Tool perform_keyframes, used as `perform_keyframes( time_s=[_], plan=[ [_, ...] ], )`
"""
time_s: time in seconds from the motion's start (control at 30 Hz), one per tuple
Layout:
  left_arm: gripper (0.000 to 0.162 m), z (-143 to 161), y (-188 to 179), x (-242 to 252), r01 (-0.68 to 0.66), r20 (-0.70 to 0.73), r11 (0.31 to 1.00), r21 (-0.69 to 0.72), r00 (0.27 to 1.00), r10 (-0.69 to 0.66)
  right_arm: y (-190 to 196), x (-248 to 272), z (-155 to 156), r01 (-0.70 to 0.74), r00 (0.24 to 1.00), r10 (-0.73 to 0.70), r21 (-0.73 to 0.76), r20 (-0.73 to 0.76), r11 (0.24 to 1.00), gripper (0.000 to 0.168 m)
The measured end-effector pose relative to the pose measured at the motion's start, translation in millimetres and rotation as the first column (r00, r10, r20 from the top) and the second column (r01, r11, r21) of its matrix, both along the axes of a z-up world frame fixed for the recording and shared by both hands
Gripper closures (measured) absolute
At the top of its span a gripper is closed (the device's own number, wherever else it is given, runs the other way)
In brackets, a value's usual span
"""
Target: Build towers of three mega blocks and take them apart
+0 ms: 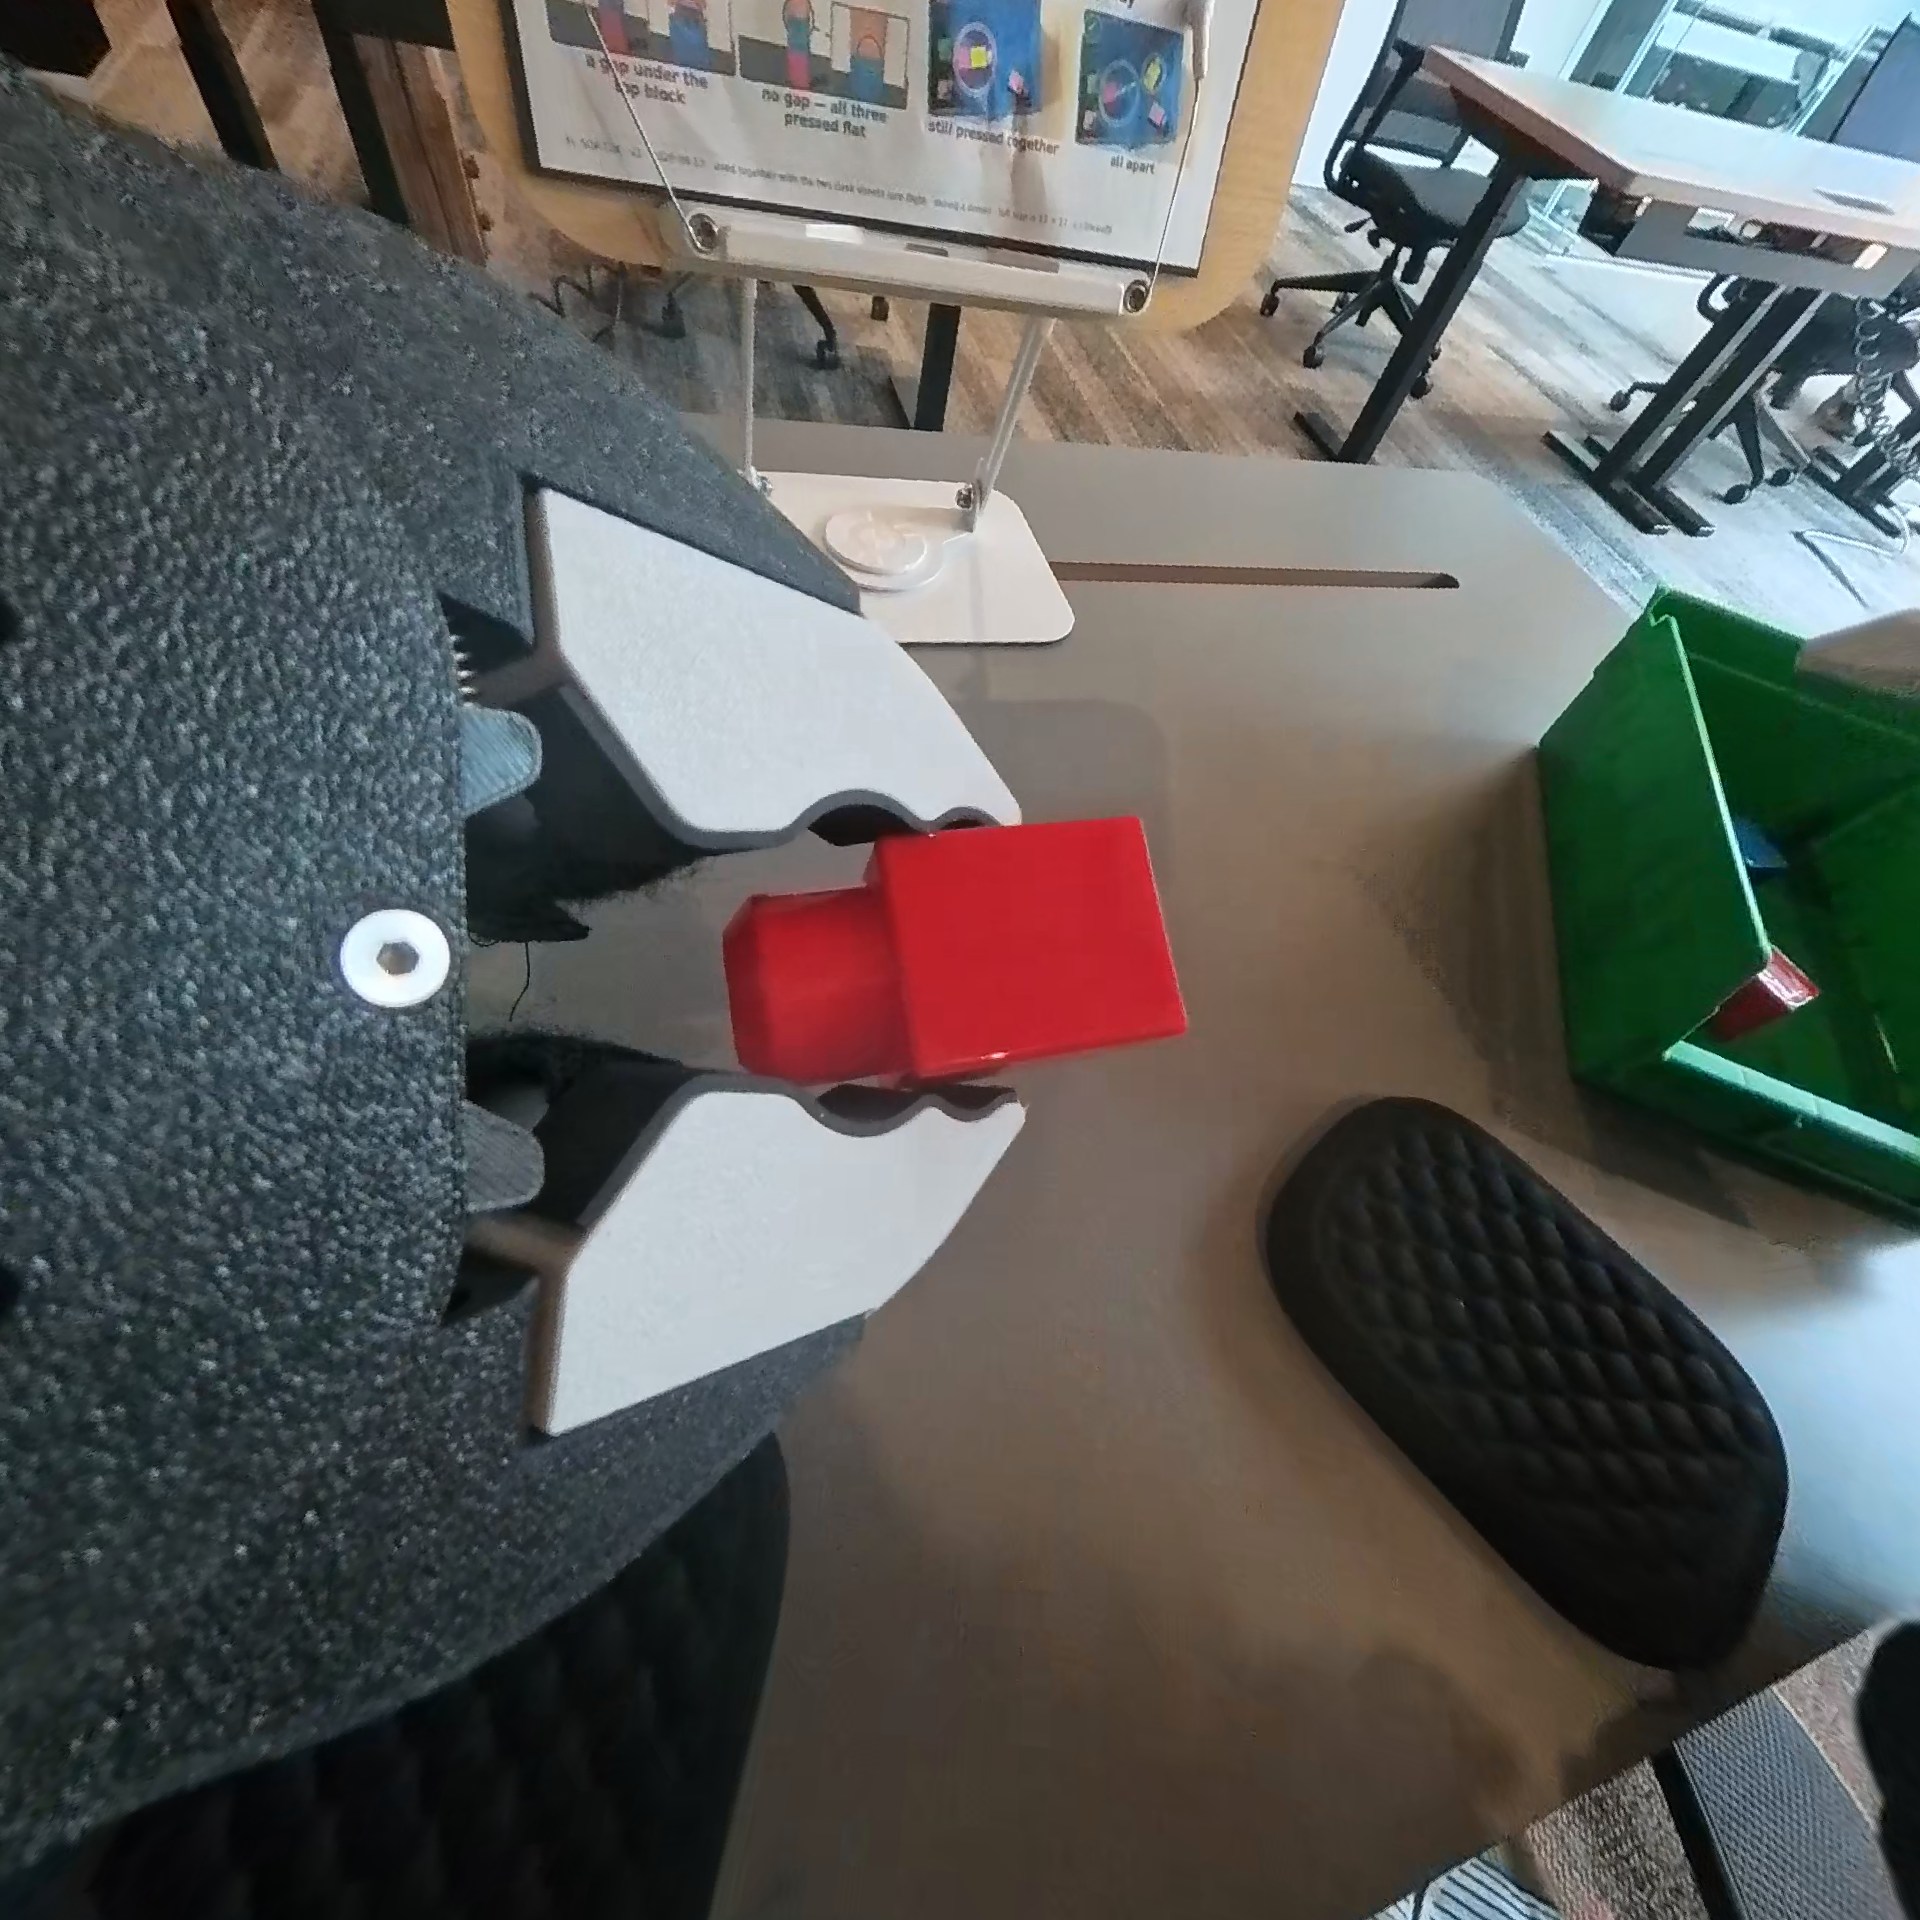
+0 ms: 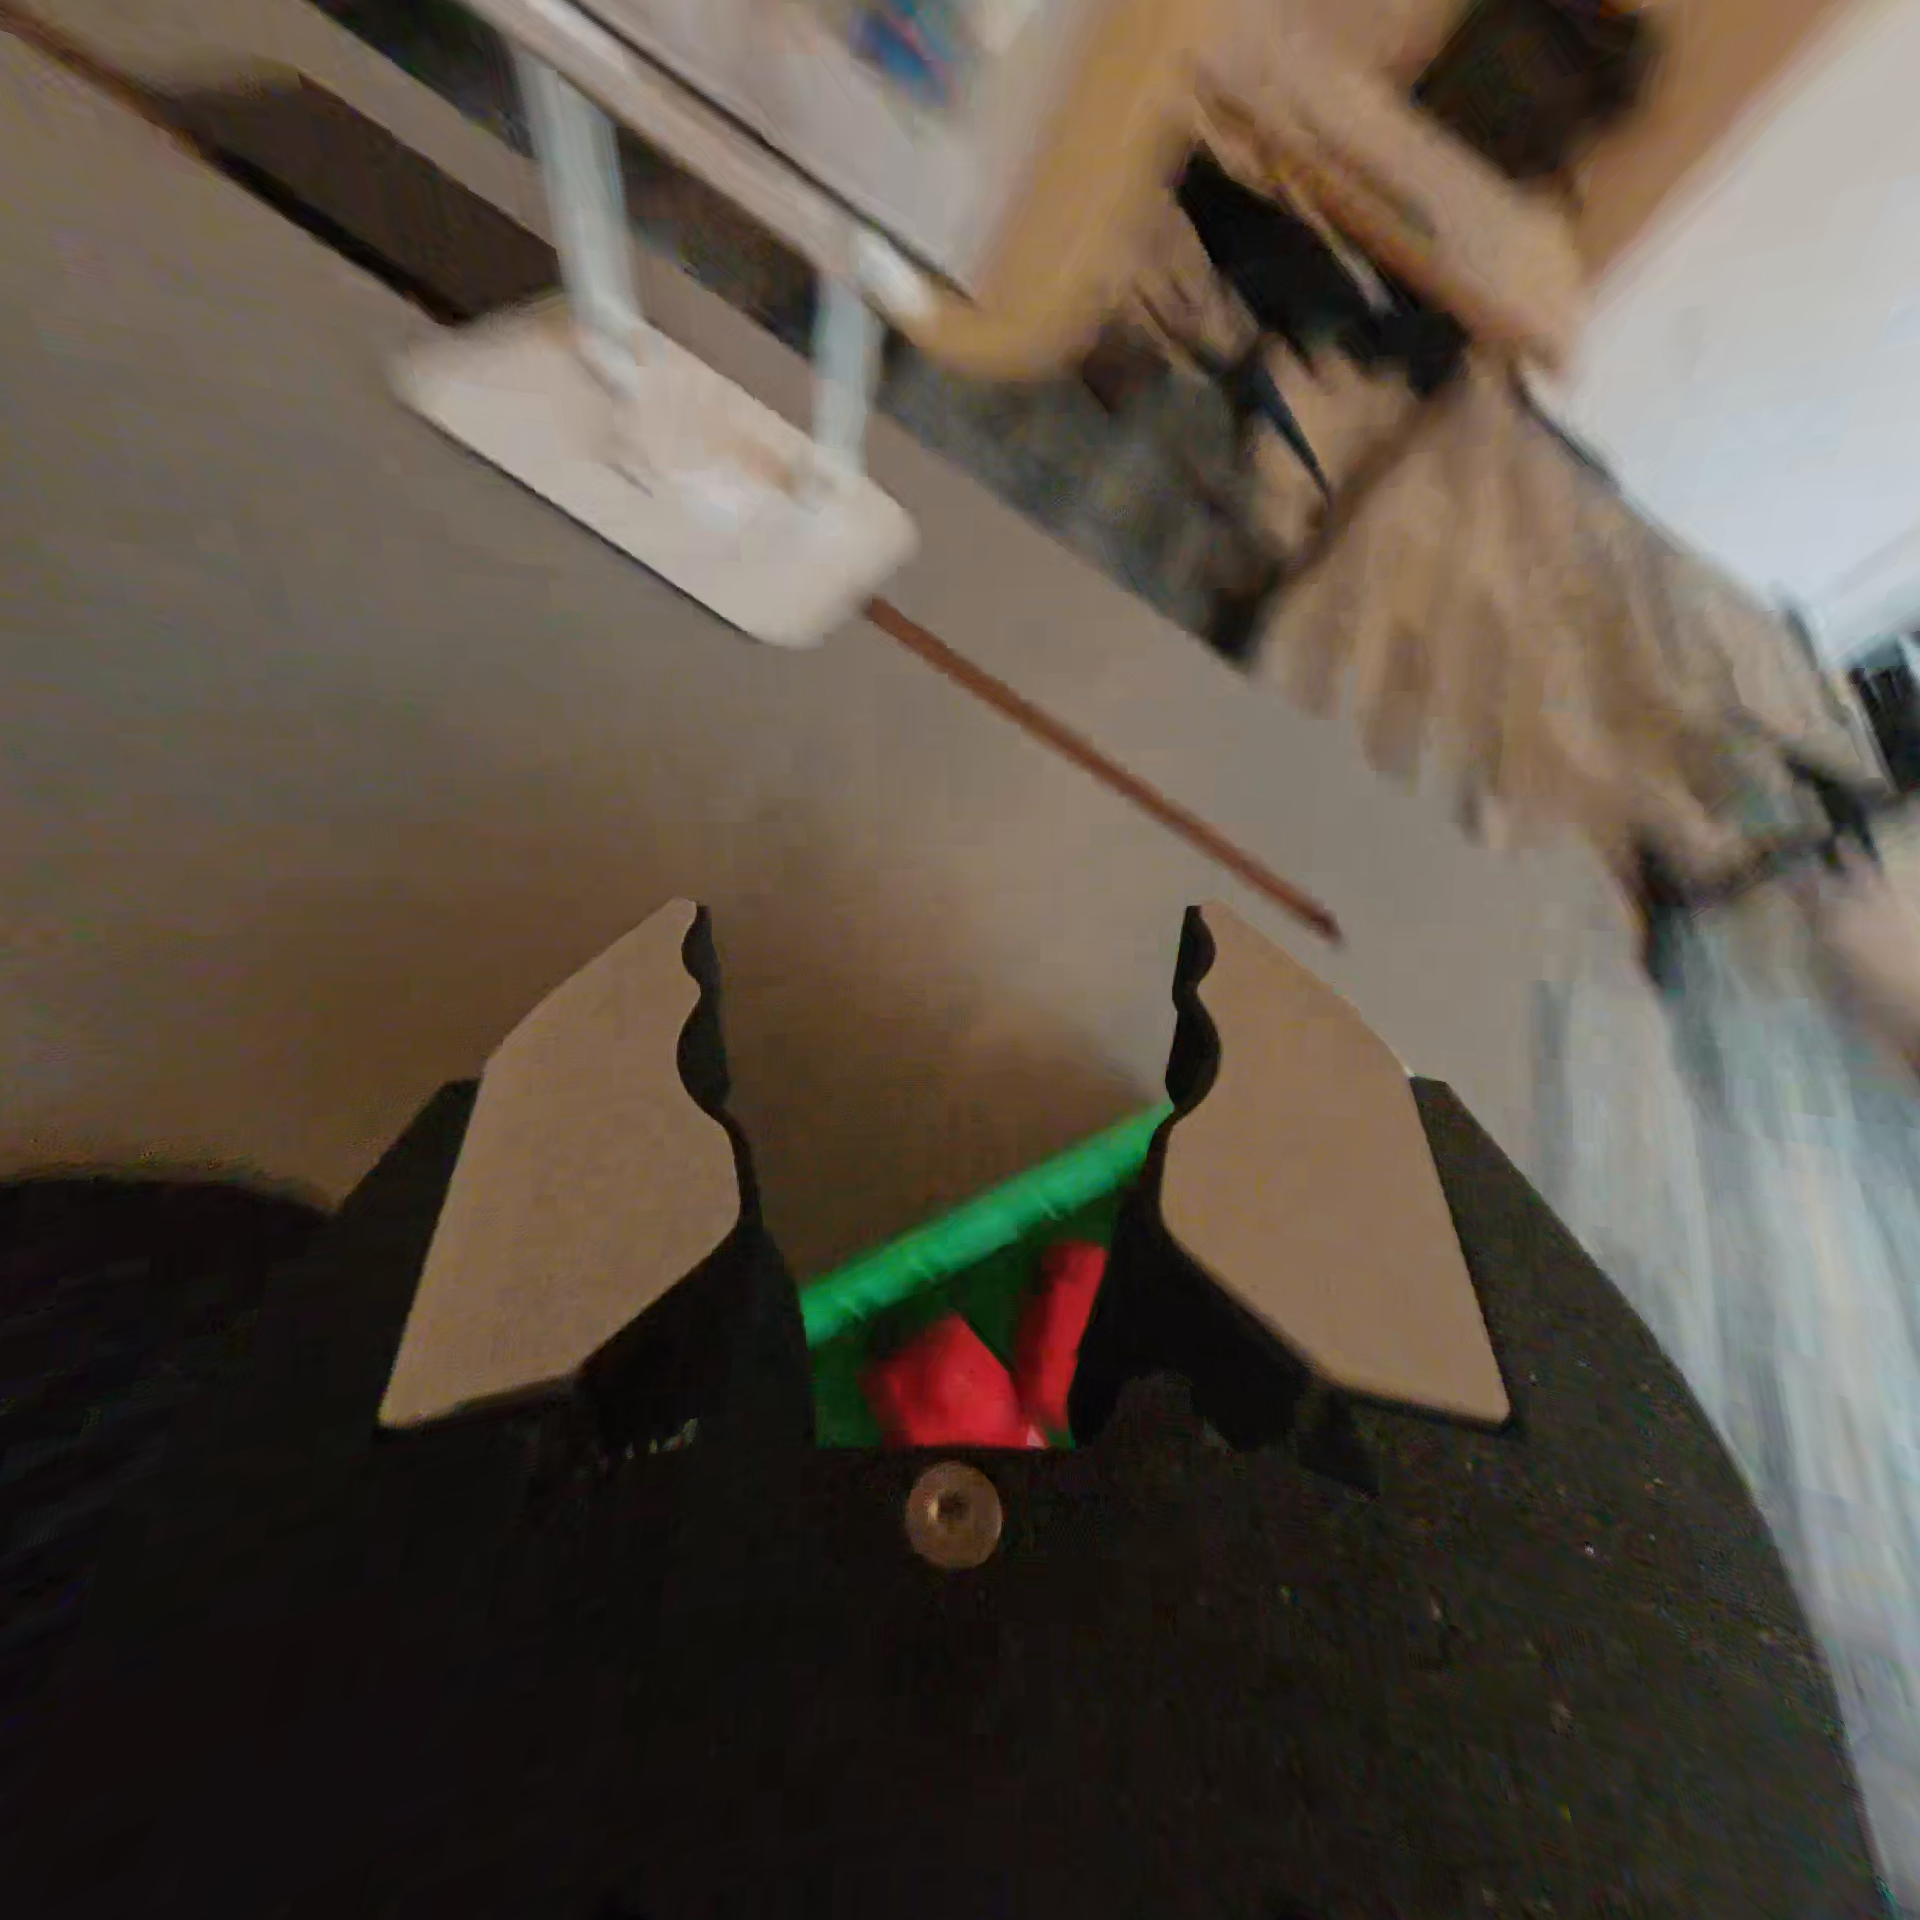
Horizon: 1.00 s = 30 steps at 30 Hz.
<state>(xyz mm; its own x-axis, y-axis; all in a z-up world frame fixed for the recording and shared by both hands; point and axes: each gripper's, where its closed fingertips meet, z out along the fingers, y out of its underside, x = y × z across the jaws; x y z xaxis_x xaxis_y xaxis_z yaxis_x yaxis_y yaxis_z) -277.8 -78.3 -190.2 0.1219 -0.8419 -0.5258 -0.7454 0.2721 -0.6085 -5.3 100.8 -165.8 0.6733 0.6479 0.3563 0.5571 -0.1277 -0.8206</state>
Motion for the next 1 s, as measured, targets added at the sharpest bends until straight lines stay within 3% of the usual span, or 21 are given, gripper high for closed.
perform_keyframes(
  time_s=[0.07,0.17,0.3,0.4,0.6,0.73,0.83,1.0],
  plan=[
    [0.119,0,0,1,0.003,0.003,1.000,-0.002,1.000,-0.003,-45,-66,21,-0.265,0.963,0.267,0.067,-0.031,0.962,0.086],
    [0.119,-1,0,1,0.005,0.001,1.000,-0.004,1.000,-0.005,-114,-145,37,-0.564,0.819,0.573,0.169,-0.006,0.808,0.086],
    [0.119,-1,-1,3,0.012,-0.004,1.000,-0.003,1.000,-0.012,-176,-208,39,-0.749,0.650,0.757,0.221,0.062,0.625,0.094],
    [0.119,-1,-3,5,0.019,-0.005,1.000,0.001,1.000,-0.019,-202,-238,33,-0.821,0.560,0.825,0.186,0.076,0.540,0.101],
    [0.118,-1,-5,9,0.033,-0.013,0.999,0.004,0.999,-0.033,-201,-267,7,-0.833,0.553,0.819,0.071,0.155,0.549,0.108],
    [0.118,-3,-6,11,0.042,-0.025,0.999,-0.001,0.999,-0.042,-199,-273,-3,-0.836,0.545,0.818,0.044,0.184,0.547,0.131],
    [0.118,-4,-7,12,0.041,-0.027,0.999,-0.004,0.999,-0.041,-200,-272,-2,-0.834,0.548,0.818,0.050,0.174,0.549,0.133],
    [0.078,-1,0,8,-0.009,-0.013,1.000,0.015,1.000,0.009,-194,-261,5,-0.805,0.593,0.792,0.085,0.147,0.587,0.133]
  ],
)
